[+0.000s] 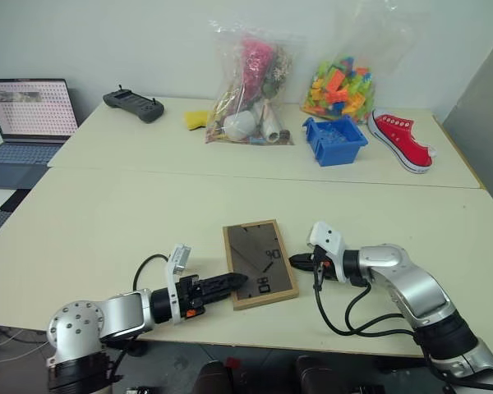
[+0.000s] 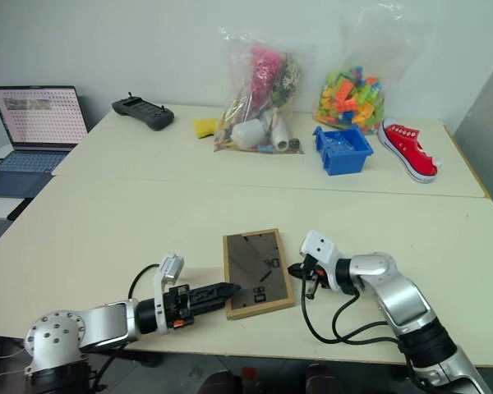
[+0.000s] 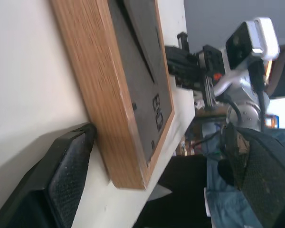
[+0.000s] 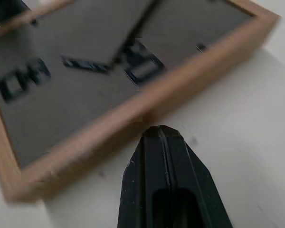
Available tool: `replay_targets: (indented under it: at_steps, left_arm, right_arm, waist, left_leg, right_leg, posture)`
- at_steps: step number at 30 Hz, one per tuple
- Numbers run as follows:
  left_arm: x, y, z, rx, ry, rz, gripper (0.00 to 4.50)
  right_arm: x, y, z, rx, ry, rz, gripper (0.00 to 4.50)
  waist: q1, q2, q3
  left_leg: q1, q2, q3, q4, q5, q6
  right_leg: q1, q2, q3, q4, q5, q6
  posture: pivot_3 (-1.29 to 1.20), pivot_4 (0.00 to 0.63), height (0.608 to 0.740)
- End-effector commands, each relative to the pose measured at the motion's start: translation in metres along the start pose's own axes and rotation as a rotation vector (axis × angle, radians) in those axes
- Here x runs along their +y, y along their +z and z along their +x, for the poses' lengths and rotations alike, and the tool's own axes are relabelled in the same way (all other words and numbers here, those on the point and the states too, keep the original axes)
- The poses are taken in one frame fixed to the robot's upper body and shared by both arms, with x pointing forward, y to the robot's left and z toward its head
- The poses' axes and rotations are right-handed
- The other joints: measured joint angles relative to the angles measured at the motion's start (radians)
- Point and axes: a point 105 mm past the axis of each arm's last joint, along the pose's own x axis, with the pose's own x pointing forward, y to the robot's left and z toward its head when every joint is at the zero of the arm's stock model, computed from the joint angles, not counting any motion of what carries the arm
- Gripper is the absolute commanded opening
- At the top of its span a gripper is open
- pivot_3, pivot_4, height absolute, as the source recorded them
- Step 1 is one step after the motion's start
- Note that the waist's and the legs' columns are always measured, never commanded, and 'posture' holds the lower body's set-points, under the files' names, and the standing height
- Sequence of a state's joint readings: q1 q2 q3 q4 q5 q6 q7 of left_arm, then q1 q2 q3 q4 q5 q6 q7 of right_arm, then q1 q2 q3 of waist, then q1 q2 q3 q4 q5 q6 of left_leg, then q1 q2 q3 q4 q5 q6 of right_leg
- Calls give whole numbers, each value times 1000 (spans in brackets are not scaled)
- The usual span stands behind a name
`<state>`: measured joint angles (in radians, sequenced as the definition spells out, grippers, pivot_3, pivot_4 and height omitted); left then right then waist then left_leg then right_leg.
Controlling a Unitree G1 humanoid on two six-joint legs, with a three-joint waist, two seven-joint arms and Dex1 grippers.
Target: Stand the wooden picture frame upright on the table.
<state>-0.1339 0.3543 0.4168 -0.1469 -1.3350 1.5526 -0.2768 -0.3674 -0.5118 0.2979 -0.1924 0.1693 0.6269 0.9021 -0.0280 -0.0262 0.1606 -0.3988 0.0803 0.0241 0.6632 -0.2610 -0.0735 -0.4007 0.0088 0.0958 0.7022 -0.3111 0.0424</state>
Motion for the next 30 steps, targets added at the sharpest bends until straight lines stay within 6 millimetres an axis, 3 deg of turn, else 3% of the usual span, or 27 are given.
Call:
replay_targets:
  at_steps: [1,5,10,15,18,21,24,27,30]
  left_arm:
    - [18,-5,25,-21,93,-54,4496]
    - [12,2,27,-54,66,-43,4496]
    - [7,5,17,-58,40,-29,3595]
    - [-2,7,13,-33,22,10,2456]
    - [-6,12,12,-32,12,25,1842]
    - [-22,23,12,-14,-35,89,1354]
    - [-28,39,17,-20,-24,127,1264]
    - [-51,57,17,-11,-103,197,1263]
    - [-72,70,16,-2,-151,291,1263]
  right_arm:
    - [10,26,9,-67,38,-43,0]
    - [7,22,9,-52,25,-49,0]
    - [-7,10,0,-32,-46,-35,0]
    - [-37,21,-17,-73,-163,-23,0]
    - [-50,35,-26,-110,-190,-22,0]
    - [-56,74,-31,-243,-149,57,0]
    - [-53,102,-29,-338,-66,142,0]
    - [-45,122,-23,-399,48,205,481]
    - [-45,130,-15,-399,86,221,1190]
  waist:
    - [5,3,-3]
    - [5,3,-3]
    - [-1,3,-3]
    - [-5,3,-3]
    - [-7,3,-2]
    - [-7,3,-1]
    - [-5,3,-1]
    - [-4,2,0]
    - [-3,2,0]
  left_leg:
    - [1,0,-2,0,0,0]
    - [6,-1,-6,0,-1,0]
    - [6,-1,-7,0,-1,0]
    - [5,0,-8,-1,-1,0]
    - [4,0,-8,-1,-1,0]
    - [4,0,-9,-1,-1,0]
    - [3,0,-11,-2,0,0]
    - [1,0,-14,-1,0,0]
    - [-2,0,-16,-2,0,0]
  right_leg:
    - [4,0,-2,-3,0,0]
    - [13,-1,-6,-7,0,0]
    - [13,0,-7,-7,0,0]
    - [11,0,-7,-7,0,0]
    - [11,1,-7,-7,0,0]
    - [11,1,-8,-7,0,0]
    - [11,1,-9,-8,0,0]
    - [11,1,-12,-10,0,0]
    - [10,1,-15,-12,0,0]
  posture:
    - [0,150,740]
    - [0,150,740]
    - [0,150,740]
    - [0,150,740]
    - [0,150,740]
    - [0,150,740]
    - [0,150,740]
    - [0,150,740]
    - [0,150,740]
